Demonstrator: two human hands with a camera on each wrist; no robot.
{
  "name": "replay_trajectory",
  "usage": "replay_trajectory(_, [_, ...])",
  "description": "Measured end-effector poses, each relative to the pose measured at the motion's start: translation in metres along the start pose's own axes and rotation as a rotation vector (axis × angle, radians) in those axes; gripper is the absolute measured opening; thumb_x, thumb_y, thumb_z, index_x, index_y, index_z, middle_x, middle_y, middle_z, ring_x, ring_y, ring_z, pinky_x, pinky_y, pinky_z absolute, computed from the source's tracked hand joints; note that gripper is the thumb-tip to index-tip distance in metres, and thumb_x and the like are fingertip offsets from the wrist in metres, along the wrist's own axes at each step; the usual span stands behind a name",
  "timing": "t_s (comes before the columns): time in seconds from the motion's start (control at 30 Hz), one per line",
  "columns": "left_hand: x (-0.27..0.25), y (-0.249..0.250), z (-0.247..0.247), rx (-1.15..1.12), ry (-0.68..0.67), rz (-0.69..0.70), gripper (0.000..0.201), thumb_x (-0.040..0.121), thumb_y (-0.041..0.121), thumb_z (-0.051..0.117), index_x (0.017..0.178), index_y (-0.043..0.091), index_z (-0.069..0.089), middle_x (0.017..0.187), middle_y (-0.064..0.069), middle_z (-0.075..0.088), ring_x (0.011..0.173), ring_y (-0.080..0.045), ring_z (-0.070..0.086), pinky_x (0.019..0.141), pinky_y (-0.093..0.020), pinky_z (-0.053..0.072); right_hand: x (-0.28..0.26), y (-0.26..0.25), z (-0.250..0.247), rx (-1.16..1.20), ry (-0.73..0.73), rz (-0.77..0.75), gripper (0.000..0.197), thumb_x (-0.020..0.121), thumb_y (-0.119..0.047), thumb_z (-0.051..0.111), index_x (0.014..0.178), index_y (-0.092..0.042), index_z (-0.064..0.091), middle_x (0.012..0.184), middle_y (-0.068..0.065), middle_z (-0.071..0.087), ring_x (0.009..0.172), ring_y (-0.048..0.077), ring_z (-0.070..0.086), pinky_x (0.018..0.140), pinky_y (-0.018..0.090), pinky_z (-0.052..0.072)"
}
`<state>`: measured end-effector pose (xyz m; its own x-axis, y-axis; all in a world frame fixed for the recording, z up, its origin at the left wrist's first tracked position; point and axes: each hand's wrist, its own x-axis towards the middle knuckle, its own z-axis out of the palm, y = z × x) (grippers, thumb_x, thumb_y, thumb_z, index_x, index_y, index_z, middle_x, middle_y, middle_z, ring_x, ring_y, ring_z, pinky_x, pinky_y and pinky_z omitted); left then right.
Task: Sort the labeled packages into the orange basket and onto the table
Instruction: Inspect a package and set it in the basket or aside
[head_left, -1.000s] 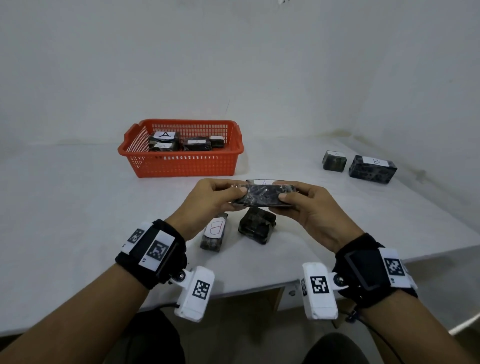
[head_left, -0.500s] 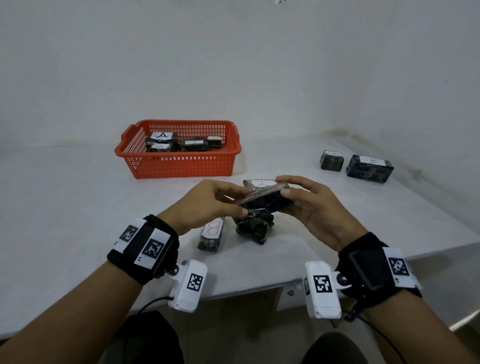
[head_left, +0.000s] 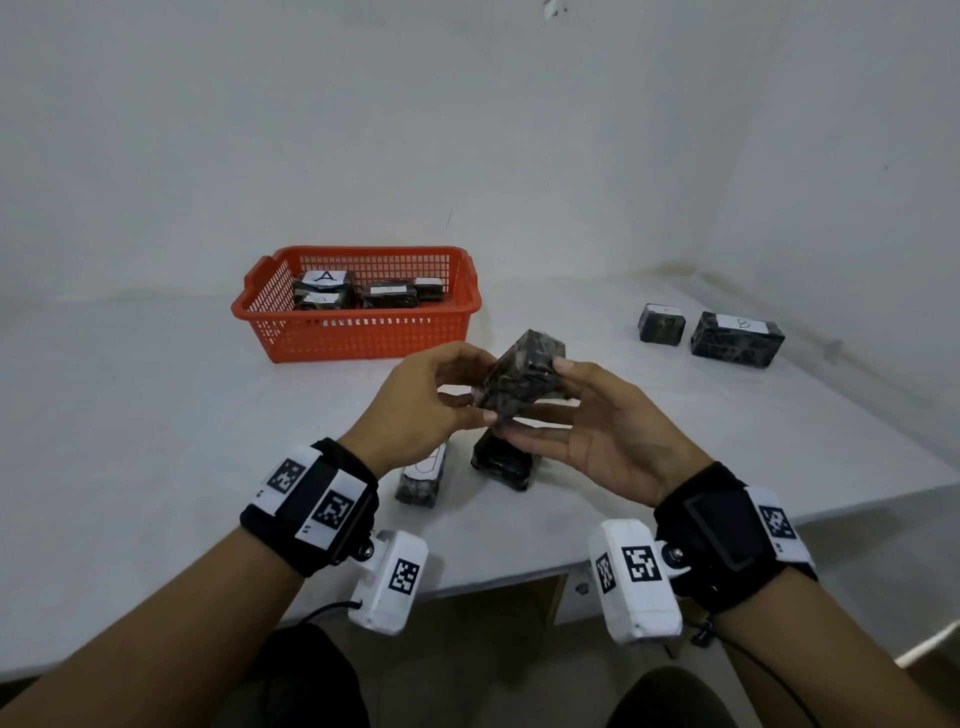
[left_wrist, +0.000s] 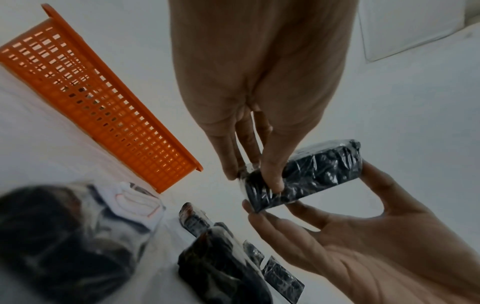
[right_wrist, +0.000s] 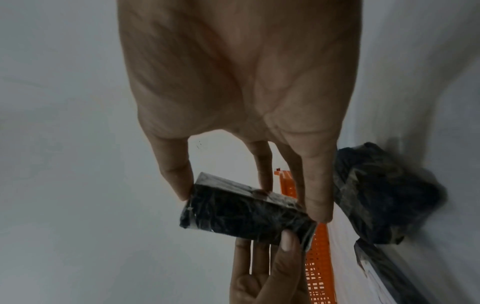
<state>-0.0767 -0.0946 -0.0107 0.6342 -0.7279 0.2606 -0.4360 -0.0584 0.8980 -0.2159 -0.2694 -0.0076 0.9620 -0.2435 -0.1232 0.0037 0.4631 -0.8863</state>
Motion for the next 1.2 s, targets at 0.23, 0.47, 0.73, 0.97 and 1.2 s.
replay_trajectory(0.23, [0.002,-0.003,0.003,0.001,0.025,0.031,0.047,0.079,0.003,0.087,0.117,0.022,0.068,0.118,0.007,0.074,0.116,-0.005,0.068,0.097,-0.033,0.060,0.004,0.000,0.006,-0.098,-0.024,-0.055,0.059,0.087,-0.032,0.068,0.136,0.000,0.059,0.134,0.026,0.065,0.125,0.039,0.064,0.112,0.049,0.049])
replay_trajectory(0.47, [-0.004,0.003,-0.001,-0.264,-0.252,-0.138,0.083,0.076,0.061,0.077,0.142,0.014,0.058,0.140,-0.004,0.066,0.128,-0.014,0.064,0.111,-0.035,0.049,0.010,0.007,-0.002,-0.266,-0.025,-0.179,0.060,0.080,-0.014,0.073,0.136,0.001,0.059,0.129,0.016,0.071,0.123,0.030,0.067,0.100,0.031,0.056])
replay_trajectory(0.73, [-0.008,0.001,0.008,-0.245,-0.144,-0.082,0.066,0.073,0.055,0.066,0.126,0.018,0.071,0.124,-0.007,0.075,0.120,-0.018,0.069,0.100,-0.030,0.051,0.004,0.010,0.001,-0.369,-0.052,-0.188,0.044,0.081,-0.034,0.077,0.121,-0.015,0.074,0.127,0.016,0.072,0.124,0.029,0.067,0.110,0.039,0.049])
replay_trajectory(0.97, [-0.012,0.004,0.011,-0.255,-0.238,-0.106,0.059,0.081,0.051,0.069,0.134,0.024,0.067,0.129,0.001,0.073,0.125,-0.013,0.066,0.115,-0.045,0.046,0.004,0.010,-0.004,-0.374,-0.038,-0.186,0.038,0.084,-0.031,0.073,0.118,-0.014,0.075,0.116,0.009,0.076,0.116,0.021,0.070,0.106,0.034,0.053])
replay_trajectory(1.2, [-0.010,0.006,0.012,-0.279,-0.239,-0.103,0.059,0.082,0.047,0.072,0.134,0.020,0.066,0.130,-0.001,0.072,0.124,-0.016,0.067,0.113,-0.043,0.048,0.005,0.012,-0.009,-0.380,-0.039,-0.188,0.060,0.075,-0.017,0.087,0.130,-0.009,0.066,0.123,0.009,0.074,0.116,0.022,0.071,0.103,0.031,0.055])
